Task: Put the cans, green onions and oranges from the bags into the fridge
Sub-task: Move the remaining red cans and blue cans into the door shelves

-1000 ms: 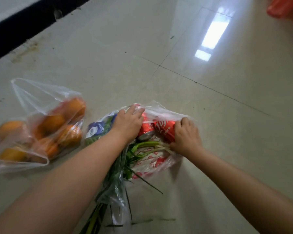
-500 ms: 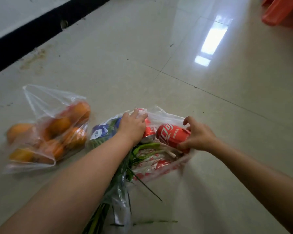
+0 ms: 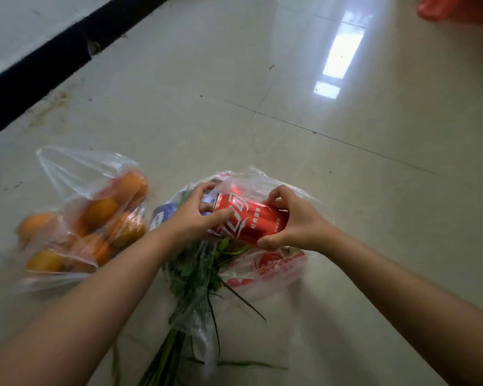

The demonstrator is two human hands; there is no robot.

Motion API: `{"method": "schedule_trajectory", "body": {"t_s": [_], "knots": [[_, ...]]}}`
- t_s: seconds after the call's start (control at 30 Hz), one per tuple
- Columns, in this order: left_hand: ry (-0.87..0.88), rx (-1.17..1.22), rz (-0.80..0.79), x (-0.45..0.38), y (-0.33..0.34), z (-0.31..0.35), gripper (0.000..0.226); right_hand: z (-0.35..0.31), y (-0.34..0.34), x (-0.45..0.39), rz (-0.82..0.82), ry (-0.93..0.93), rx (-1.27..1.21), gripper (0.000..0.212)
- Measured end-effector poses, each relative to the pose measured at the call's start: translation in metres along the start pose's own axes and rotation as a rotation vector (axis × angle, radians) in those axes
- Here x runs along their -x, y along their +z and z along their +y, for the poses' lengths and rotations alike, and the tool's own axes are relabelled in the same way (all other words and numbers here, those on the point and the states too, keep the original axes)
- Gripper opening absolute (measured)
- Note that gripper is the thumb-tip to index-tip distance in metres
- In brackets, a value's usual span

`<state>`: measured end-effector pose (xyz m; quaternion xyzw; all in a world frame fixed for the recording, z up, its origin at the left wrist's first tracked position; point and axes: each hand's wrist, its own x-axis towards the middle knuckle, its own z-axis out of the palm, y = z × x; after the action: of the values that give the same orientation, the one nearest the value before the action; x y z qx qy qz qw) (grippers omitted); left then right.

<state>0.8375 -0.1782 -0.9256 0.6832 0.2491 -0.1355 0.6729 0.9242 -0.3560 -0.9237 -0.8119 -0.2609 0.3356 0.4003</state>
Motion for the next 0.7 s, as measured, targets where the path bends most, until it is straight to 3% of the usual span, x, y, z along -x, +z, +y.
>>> {"method": "schedule_trajectory", "body": {"t_s": [0.13, 0.2, 0.33, 0.4, 0.43, 0.5, 0.57, 0.7], "knots": [[0.076, -0.143, 0.057, 0.013, -0.017, -0.008, 0.05, -0.011, 0.008, -0.009, -0.193, -0.037, 0.018, 0.065], [0.137, -0.226, 0.16, 0.022, -0.029, -0.011, 0.054, -0.009, 0.002, -0.018, -0.258, 0.01, -0.014, 0.053], [0.125, -0.364, 0.326, 0.031, -0.052, -0.011, 0.059, -0.004, 0.009, -0.046, -0.031, 0.205, 0.332, 0.028], [0.101, -0.405, 0.355, 0.03, -0.056, -0.011, 0.069, -0.01, 0.028, -0.057, -0.063, 0.242, 0.437, 0.021], [0.087, -0.424, 0.357, 0.03, -0.055, -0.009, 0.073, -0.013, 0.036, -0.061, -0.085, 0.258, 0.438, 0.017], [0.067, -0.466, 0.362, 0.029, -0.052, -0.007, 0.069, -0.018, 0.046, -0.072, -0.097, 0.304, 0.344, 0.029], [0.048, -0.49, 0.376, 0.028, -0.05, -0.006, 0.059, -0.02, 0.05, -0.082, -0.07, 0.338, 0.262, 0.011], [0.057, -0.544, 0.379, 0.026, -0.05, -0.008, 0.046, -0.018, 0.057, -0.09, -0.023, 0.341, 0.264, 0.03]]}}
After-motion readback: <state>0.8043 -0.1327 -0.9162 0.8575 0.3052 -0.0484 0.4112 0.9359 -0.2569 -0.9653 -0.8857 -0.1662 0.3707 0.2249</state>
